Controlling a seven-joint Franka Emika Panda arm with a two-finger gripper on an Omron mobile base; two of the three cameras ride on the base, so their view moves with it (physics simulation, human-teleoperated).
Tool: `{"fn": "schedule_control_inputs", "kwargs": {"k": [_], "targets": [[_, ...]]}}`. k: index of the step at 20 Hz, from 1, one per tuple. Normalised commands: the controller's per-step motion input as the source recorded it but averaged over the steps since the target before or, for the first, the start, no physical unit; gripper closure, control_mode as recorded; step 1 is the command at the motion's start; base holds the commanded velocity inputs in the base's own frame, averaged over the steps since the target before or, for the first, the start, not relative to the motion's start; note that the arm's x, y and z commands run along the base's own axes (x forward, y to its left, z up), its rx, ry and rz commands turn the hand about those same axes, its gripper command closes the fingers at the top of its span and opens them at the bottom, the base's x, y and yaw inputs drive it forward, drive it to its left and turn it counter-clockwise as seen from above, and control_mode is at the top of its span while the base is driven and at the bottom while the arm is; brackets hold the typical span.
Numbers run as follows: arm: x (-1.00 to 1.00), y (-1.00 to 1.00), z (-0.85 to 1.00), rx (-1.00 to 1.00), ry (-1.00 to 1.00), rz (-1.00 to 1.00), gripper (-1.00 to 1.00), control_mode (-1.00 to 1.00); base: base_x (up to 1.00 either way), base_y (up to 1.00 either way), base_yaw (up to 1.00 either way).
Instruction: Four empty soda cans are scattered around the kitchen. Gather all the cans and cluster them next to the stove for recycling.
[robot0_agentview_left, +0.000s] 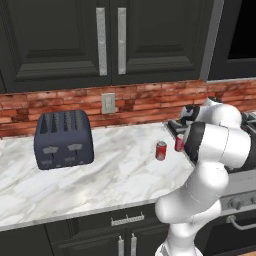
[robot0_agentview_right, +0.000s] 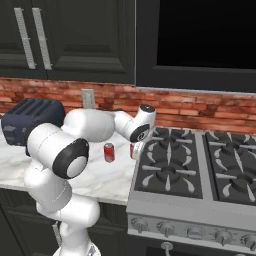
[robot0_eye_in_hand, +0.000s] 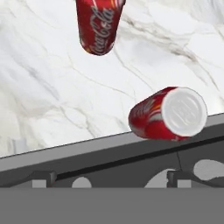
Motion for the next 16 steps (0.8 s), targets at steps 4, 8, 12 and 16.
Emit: {"fn": "schedule_control_inputs", "kwargs": {"k": [4,8,12,16], "targets": [[-0.3,0.0,0.33,-0.01,0.0,-0.28,-1.0,-1.0,0.0,0.0,0.0],[-0.26,0.0,0.28,-0.04,0.0,-0.39,-1.0,-1.0,0.0,0.0,0.0],[-0.46,0.01,0.16,-0.01,0.0,-0.4,-1.0,-1.0,0.0,0.0,0.0],[-0.49,0.01,0.17,0.0,0.03,-0.37,-1.0,-1.0,0.0,0.0,0.0]]}}
